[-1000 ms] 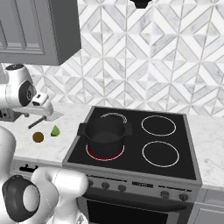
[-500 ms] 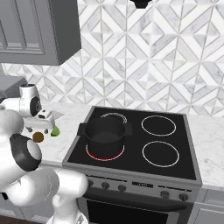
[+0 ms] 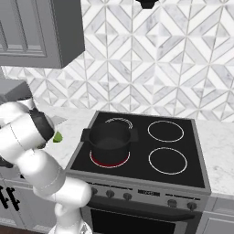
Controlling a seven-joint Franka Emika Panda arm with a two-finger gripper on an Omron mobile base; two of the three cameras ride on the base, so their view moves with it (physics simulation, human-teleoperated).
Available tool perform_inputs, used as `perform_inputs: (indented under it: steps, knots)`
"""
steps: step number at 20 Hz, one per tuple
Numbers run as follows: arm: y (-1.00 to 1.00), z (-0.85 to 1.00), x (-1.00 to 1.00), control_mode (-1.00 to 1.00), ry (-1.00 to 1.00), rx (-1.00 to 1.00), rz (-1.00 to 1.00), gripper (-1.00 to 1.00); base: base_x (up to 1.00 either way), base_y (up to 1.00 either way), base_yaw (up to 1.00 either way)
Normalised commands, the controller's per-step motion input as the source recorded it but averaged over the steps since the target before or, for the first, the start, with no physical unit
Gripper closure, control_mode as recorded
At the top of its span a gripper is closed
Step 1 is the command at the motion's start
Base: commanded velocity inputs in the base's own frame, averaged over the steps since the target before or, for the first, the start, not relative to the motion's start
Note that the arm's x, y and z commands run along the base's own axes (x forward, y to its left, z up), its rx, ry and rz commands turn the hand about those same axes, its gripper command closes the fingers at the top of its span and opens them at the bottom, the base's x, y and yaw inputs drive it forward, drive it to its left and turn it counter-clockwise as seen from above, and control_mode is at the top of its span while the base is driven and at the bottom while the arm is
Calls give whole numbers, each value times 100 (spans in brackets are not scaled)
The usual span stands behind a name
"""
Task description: Put the lemon wedge and avocado in the pot. Retrieve the spatula and lightly stir the vegetables in the pot.
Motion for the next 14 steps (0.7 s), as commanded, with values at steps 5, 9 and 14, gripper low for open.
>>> perform_inputs:
  steps: [5, 9, 14]
  knots:
    - [8, -45, 29, -100, -1, -3, 10, -100, 0, 0, 0]
    - [3, -18, 3, -100, -3, 0, 7, 100, 0, 0, 0]
    - [-1, 12, -44, -100, -11, 0, 0, 100, 0, 0, 0]
